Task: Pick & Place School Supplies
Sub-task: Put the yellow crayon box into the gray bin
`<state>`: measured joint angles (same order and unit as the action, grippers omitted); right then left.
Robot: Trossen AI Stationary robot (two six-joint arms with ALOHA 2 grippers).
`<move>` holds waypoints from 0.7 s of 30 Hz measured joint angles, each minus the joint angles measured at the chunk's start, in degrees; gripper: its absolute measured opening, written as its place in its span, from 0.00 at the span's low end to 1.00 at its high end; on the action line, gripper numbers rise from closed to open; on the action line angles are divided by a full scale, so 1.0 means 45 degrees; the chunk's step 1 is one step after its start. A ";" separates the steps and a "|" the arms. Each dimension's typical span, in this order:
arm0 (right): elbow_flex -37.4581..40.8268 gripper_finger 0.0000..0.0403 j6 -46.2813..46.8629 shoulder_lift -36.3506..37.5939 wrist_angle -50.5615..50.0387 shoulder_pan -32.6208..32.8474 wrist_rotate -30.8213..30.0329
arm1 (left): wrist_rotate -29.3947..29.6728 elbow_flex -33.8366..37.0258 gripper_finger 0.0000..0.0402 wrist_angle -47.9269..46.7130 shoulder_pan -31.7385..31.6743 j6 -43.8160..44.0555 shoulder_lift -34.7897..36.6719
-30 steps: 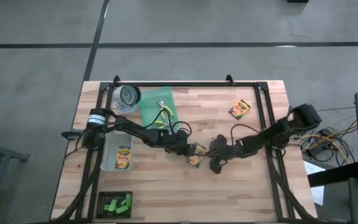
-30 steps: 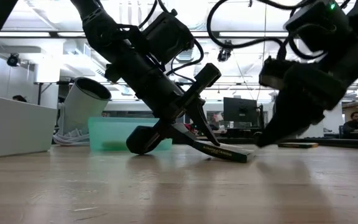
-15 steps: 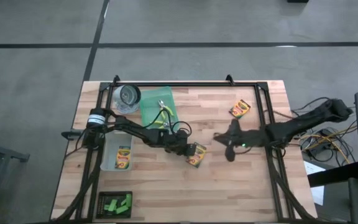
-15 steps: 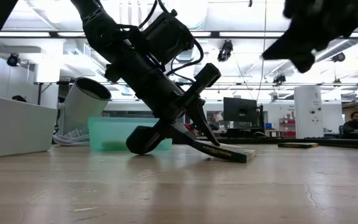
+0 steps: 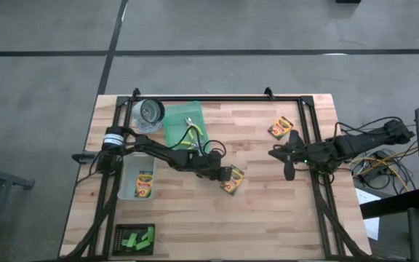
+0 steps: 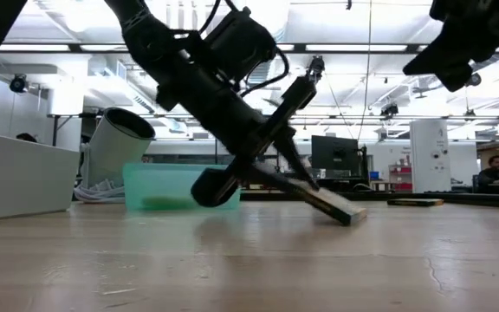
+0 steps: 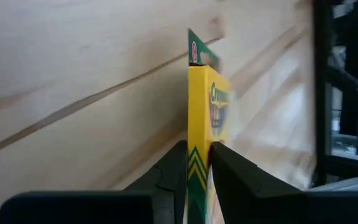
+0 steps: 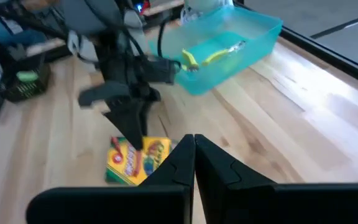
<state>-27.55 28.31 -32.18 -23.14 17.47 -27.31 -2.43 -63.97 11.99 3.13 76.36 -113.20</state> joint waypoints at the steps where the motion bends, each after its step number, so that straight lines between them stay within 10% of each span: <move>1: 0.0000 0.02 -0.0067 0.0035 -0.0204 0.0002 0.0005 | -0.0011 -0.0135 0.18 0.0006 -0.0009 -0.0065 -0.0002; 21: 0.0000 0.02 -0.0775 -0.0035 -0.0918 0.0005 0.0029 | -0.0355 -0.3687 0.10 -0.3717 -0.0336 -0.2718 0.0003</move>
<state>-27.55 24.82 -32.34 -27.27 17.50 -27.18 -4.03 -80.57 -4.74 1.62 64.13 -113.19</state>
